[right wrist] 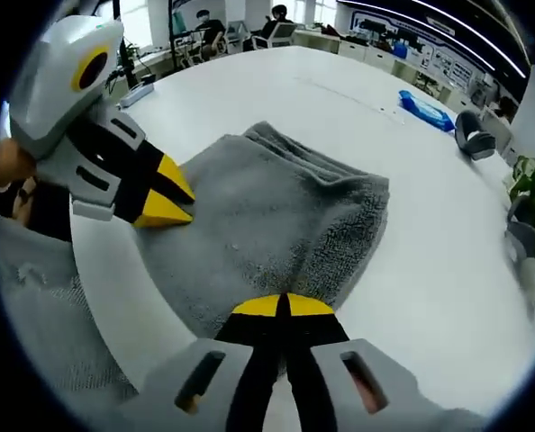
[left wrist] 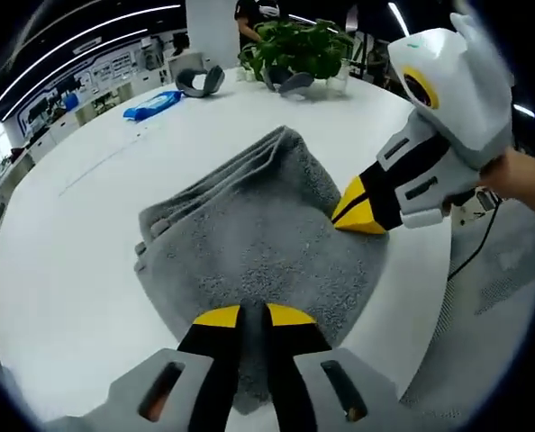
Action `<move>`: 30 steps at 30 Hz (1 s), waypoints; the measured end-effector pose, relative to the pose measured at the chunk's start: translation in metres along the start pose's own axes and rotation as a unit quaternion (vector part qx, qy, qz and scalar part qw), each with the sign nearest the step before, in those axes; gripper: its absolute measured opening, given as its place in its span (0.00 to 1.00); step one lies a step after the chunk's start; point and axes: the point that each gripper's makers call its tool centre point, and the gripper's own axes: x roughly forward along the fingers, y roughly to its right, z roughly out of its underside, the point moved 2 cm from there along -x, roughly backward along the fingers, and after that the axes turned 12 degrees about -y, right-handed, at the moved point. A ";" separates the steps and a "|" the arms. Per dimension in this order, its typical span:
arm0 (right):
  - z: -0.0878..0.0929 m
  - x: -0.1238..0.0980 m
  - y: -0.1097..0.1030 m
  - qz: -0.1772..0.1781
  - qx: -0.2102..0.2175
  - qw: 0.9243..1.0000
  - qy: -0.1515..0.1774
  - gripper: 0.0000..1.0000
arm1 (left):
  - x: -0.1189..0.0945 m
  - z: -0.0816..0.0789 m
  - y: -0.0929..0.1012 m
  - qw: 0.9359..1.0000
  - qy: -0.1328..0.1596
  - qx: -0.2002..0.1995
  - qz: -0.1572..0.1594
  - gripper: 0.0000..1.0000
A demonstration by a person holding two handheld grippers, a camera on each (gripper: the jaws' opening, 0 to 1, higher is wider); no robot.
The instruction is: Fold the towel on the table until its edges align and the towel forms a compact rectangular stack.
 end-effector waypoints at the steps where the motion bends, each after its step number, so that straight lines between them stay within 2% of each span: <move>1: 0.000 0.001 0.000 0.000 0.001 1.000 -0.003 0.00 | 0.002 0.000 0.000 1.000 -0.003 -0.013 0.002 0.08; 5: -0.001 0.004 0.002 -0.001 0.012 1.000 -0.018 0.00 | 0.006 -0.003 -0.004 1.000 -0.006 -0.024 0.007 0.06; 7: -0.003 0.005 0.004 -0.005 0.019 1.000 -0.020 0.00 | 0.007 -0.005 -0.006 1.000 -0.001 -0.018 0.000 0.06; 10: -0.006 0.008 0.009 -0.012 0.036 0.999 -0.014 0.00 | 0.011 -0.012 -0.012 1.000 0.009 -0.010 -0.018 0.05; 15: -0.015 0.012 0.018 -0.017 0.049 0.999 -0.008 0.00 | 0.016 -0.023 -0.020 1.000 0.002 -0.008 -0.030 0.04; 21: -0.030 0.018 0.032 -0.003 0.044 0.999 -0.012 0.00 | 0.024 -0.040 -0.036 1.000 -0.012 -0.003 -0.026 0.04; 30: -0.049 0.027 0.050 0.022 0.036 0.999 -0.016 0.00 | 0.032 -0.056 -0.052 0.999 -0.022 -0.002 -0.025 0.04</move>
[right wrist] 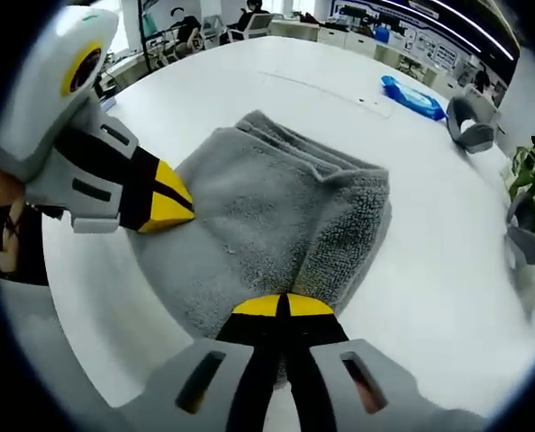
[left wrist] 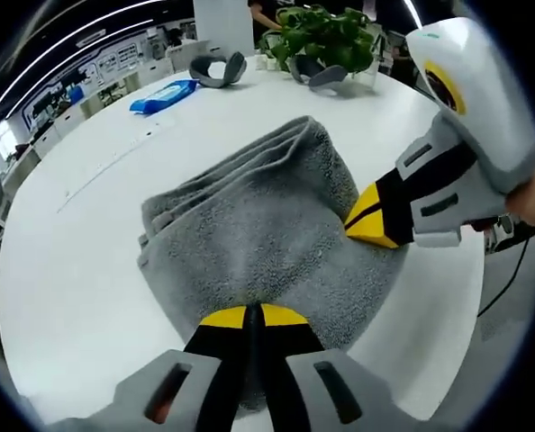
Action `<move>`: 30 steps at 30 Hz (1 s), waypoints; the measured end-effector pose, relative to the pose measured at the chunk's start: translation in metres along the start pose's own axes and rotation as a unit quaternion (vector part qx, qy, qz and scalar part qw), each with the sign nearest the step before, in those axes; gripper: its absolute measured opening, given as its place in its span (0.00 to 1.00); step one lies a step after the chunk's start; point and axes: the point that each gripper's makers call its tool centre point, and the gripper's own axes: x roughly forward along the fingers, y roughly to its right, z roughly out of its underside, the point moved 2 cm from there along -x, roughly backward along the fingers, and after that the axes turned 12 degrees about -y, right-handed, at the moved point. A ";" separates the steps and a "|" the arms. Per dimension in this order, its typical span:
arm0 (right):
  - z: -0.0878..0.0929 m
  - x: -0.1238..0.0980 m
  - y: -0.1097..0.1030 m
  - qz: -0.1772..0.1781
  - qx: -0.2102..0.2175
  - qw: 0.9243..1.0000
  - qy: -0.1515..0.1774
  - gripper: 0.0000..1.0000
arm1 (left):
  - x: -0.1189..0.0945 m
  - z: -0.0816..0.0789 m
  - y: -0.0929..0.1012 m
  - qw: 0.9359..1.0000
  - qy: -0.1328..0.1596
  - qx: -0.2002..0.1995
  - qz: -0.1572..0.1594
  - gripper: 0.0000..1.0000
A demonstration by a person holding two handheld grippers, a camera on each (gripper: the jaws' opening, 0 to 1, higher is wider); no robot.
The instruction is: Fold the towel on the table until its edges align and the towel forms a compact rectangular stack.
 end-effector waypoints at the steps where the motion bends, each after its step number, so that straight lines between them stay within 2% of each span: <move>1: -0.001 0.000 0.001 0.002 -0.001 1.000 0.000 0.00 | 0.000 -0.001 -0.001 1.000 0.001 -0.001 0.000 0.04; 5: -0.001 0.000 0.003 0.000 0.004 1.000 0.012 0.00 | -0.001 0.001 -0.002 1.000 0.009 -0.014 0.003 0.04; 9: 0.001 -0.004 0.003 -0.006 0.009 0.999 0.044 0.00 | -0.003 0.003 0.000 1.000 0.025 -0.016 0.005 0.04; 11: 0.000 -0.009 0.004 -0.015 0.004 0.998 0.056 0.00 | -0.007 0.001 0.000 0.999 0.039 0.012 -0.003 0.04; 13: -0.002 -0.014 0.003 -0.020 0.008 0.997 0.070 0.00 | -0.016 0.001 -0.002 0.999 0.043 0.009 -0.013 0.03; 15: -0.006 -0.024 0.003 -0.027 0.022 0.995 0.098 0.00 | -0.026 -0.004 -0.005 0.997 0.067 -0.013 -0.023 0.03; 17: -0.012 -0.039 0.002 -0.022 0.016 0.990 0.135 0.00 | -0.039 -0.007 -0.004 0.994 0.103 -0.028 -0.024 0.03; 18: -0.013 -0.050 0.002 -0.013 0.013 0.987 0.160 0.00 | -0.047 -0.007 -0.001 0.992 0.118 -0.037 -0.019 0.03; 21: -0.011 -0.078 -0.004 -0.019 0.021 0.977 0.212 0.00 | -0.065 -0.001 -0.001 0.987 0.147 -0.065 -0.024 0.01; 22: -0.008 -0.090 -0.006 -0.023 0.034 0.971 0.235 0.00 | -0.085 0.003 0.000 0.979 0.187 -0.081 -0.030 0.01; 23: -0.007 -0.094 -0.007 -0.026 0.040 0.969 0.243 0.00 | -0.090 0.004 0.001 0.976 0.199 -0.084 -0.030 0.01; 24: -0.001 -0.110 -0.010 -0.038 0.066 0.960 0.270 0.00 | -0.105 0.009 0.005 0.970 0.223 -0.094 -0.027 0.01; 26: 0.007 -0.127 -0.013 -0.055 0.095 0.949 0.296 0.00 | -0.128 0.020 0.006 0.959 0.257 -0.114 -0.036 0.03; 28: 0.017 -0.139 -0.015 -0.070 0.125 0.939 0.313 0.04 | -0.147 0.030 0.006 0.948 0.287 -0.129 -0.039 0.07; 29: 0.019 -0.142 -0.015 -0.073 0.131 0.936 0.318 0.06 | -0.154 0.034 0.006 0.944 0.296 -0.137 -0.040 0.10; 30: 0.024 -0.150 -0.017 -0.079 0.143 0.930 0.330 0.09 | -0.163 0.041 0.006 0.939 0.307 -0.151 -0.040 0.13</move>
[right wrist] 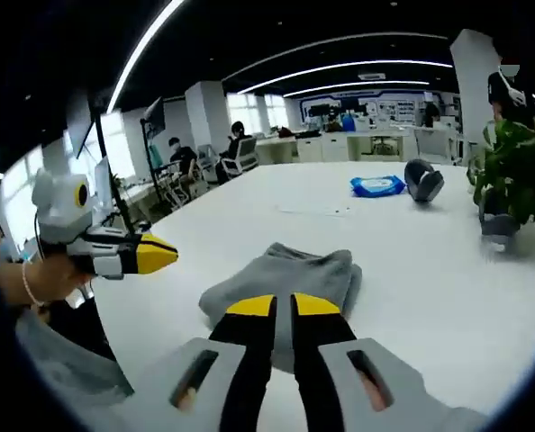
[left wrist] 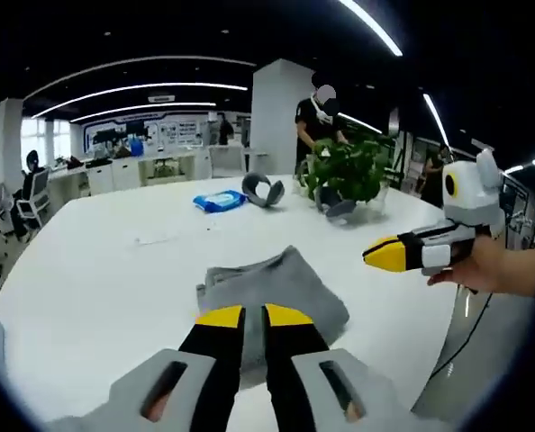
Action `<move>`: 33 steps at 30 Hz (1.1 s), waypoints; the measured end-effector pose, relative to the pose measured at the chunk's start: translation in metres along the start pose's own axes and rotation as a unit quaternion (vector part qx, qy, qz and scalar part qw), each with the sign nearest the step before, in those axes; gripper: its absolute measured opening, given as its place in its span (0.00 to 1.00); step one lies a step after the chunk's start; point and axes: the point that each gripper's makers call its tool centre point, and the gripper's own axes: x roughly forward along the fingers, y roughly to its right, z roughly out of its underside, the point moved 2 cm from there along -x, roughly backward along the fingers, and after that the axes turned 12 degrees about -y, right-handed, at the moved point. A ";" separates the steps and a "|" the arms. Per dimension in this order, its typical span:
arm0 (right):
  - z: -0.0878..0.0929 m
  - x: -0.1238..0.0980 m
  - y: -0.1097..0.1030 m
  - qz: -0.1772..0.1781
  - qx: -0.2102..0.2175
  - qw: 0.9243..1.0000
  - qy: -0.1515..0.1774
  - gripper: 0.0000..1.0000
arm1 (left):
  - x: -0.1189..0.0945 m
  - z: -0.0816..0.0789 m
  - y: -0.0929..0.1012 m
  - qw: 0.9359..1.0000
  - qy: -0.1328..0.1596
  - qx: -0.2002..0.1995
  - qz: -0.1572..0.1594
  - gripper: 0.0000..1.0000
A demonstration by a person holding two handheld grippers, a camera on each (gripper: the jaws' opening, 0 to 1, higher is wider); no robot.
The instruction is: Fold the towel on the table until its edges align and the towel forms a compact rectangular stack.
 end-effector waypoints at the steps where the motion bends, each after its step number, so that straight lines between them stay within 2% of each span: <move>1: 0.000 -0.006 -0.001 -0.001 0.006 1.000 0.010 0.11 | -0.006 -0.001 -0.001 1.000 0.011 -0.007 -0.001 0.15; 5: 0.003 -0.026 -0.006 0.004 0.010 0.999 0.031 0.24 | -0.030 -0.002 -0.007 0.998 0.049 -0.035 -0.012 0.24; 7: 0.000 -0.036 -0.008 0.014 0.002 0.998 0.055 0.33 | -0.039 -0.005 -0.007 0.996 0.080 -0.041 -0.012 0.31; 9: 0.000 -0.039 -0.010 0.022 -0.013 0.997 0.066 0.45 | -0.042 -0.003 -0.007 0.995 0.095 -0.033 -0.019 0.45; 11: 0.002 -0.037 -0.008 0.031 -0.027 0.997 0.072 0.56 | -0.041 0.003 -0.004 0.995 0.097 -0.030 -0.021 0.60; 12: 0.006 -0.034 -0.007 0.030 -0.028 0.997 0.061 0.60 | -0.040 0.004 -0.004 0.995 0.097 -0.029 -0.023 0.66; 14: 0.012 -0.032 -0.005 0.026 -0.026 0.998 0.047 0.60 | -0.040 0.001 -0.005 0.994 0.104 -0.024 -0.028 0.79; 17: 0.016 -0.029 -0.001 0.032 -0.022 0.998 0.057 0.74 | -0.040 -0.001 -0.012 0.991 0.122 -0.017 -0.054 1.00; 18: 0.014 -0.028 -0.001 0.033 -0.014 0.998 0.058 0.85 | -0.039 0.002 -0.013 0.991 0.117 -0.019 -0.057 0.98; 19: 0.012 -0.028 -0.001 0.033 -0.008 0.998 0.062 0.91 | -0.038 0.003 -0.015 0.992 0.111 -0.018 -0.060 0.99; 20: 0.006 -0.029 -0.001 0.037 -0.010 0.996 0.079 0.93 | -0.037 0.007 -0.016 0.993 0.098 -0.024 -0.063 0.99; 22: 0.003 -0.029 -0.003 0.044 -0.019 0.995 0.089 0.98 | -0.036 0.007 -0.014 0.993 0.100 -0.024 -0.061 1.00; 28: 0.008 -0.026 -0.005 0.042 -0.024 0.996 0.072 1.00 | -0.027 0.016 -0.011 0.995 0.069 0.010 -0.073 1.00; 33: 0.002 -0.029 -0.006 0.031 -0.011 0.996 0.085 0.99 | -0.025 0.020 -0.012 0.996 0.060 0.009 -0.066 1.00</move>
